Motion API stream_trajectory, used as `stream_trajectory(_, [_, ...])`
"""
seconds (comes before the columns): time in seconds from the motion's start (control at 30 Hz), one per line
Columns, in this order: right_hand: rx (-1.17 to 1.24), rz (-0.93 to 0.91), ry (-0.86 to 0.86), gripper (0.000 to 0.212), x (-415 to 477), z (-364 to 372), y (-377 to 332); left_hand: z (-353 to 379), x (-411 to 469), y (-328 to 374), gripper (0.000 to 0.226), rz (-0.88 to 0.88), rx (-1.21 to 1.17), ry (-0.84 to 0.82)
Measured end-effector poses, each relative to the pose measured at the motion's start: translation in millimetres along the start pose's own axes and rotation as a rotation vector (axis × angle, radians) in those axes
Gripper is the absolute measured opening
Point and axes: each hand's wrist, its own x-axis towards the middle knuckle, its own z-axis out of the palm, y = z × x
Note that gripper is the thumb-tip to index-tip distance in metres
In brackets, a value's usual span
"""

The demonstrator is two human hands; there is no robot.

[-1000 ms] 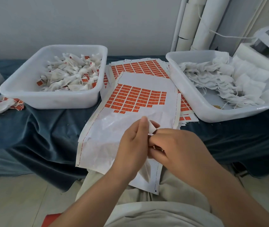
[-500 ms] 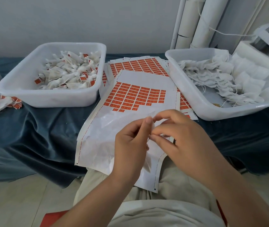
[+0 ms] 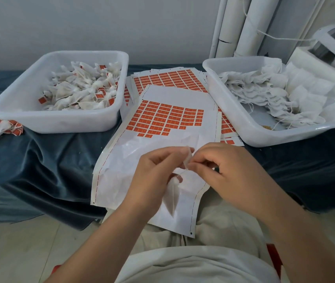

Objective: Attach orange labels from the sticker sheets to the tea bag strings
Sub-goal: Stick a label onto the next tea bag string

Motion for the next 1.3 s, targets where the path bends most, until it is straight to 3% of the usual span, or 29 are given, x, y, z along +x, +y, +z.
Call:
stream_trajectory(0.07, [-0.001,-0.015,0.025,0.016,-0.1,0.1,0.1,-1.1,0.7,-0.4,0.022,0.001,0.051,0.045])
stream_trajectory(0.23, [-0.086,-0.078,0.153,0.015,-3.0,2.2,-0.5,5.8,-1.2,-4.5,0.025,-0.073,-0.088,0.111])
stream_trajectory(0.5, [-0.258,-0.371,0.286,0.014,0.1,10.2,-1.1,19.4,-6.2,-23.0,0.017,-0.016,-0.089,0.082])
stream_trajectory(0.67, [-0.285,-0.403,0.276,0.017,1.1,9.8,4.0,20.0,-6.7,-26.6,0.019,-0.082,-0.281,0.072])
stream_trajectory(0.9, [-0.208,-0.435,0.356,0.021,5.7,14.6,8.9,19.2,-4.8,-26.1,0.021,-0.049,-0.362,0.030])
stream_trajectory(1.1, [-0.177,-0.350,0.369,0.024,7.2,8.5,12.3,21.3,-8.7,-30.4,0.018,-0.043,-0.283,0.016])
stream_trajectory(1.3, [-0.039,-0.096,0.210,0.024,8.6,-0.9,13.3,24.3,-12.6,-31.0,0.016,-0.009,-0.152,0.058])
